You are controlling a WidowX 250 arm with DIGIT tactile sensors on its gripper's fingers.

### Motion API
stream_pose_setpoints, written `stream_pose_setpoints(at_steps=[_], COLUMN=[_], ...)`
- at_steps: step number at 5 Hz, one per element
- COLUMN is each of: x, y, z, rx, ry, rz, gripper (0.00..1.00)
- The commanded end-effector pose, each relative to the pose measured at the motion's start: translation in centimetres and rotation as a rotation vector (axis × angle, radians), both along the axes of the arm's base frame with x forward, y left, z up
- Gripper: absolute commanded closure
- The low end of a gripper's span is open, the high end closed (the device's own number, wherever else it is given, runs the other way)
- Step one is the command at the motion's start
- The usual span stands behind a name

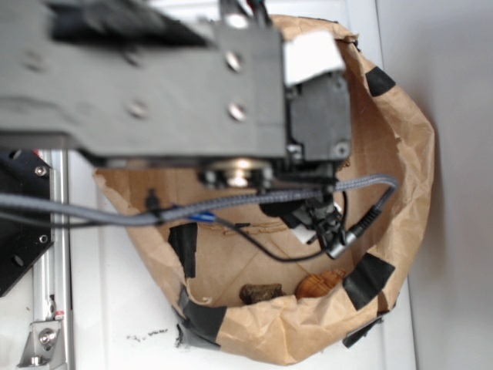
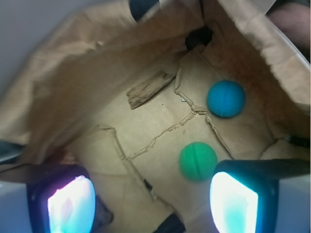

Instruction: Grab the green ball.

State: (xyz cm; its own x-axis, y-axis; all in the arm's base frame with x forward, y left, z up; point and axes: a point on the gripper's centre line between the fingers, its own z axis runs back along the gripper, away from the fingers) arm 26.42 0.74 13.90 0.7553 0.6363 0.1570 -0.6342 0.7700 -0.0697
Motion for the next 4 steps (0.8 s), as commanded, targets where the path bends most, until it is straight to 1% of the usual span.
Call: stream_pose_setpoints(at_steps=[1, 2, 3, 4], x=[0.3, 0.0, -0.5, -1.5], y=[2.8, 2.7, 2.6, 2.9], z=[-2.6, -3.0, -3.3, -3.5], rx=[0.031, 0.015, -0.019, -0.022], ry=[-0.050, -0.036, -0.003, 0.017], rz=[-0.034, -0.047, -0.046, -0.062], gripper=[0.00, 0.00, 0.00, 0.00])
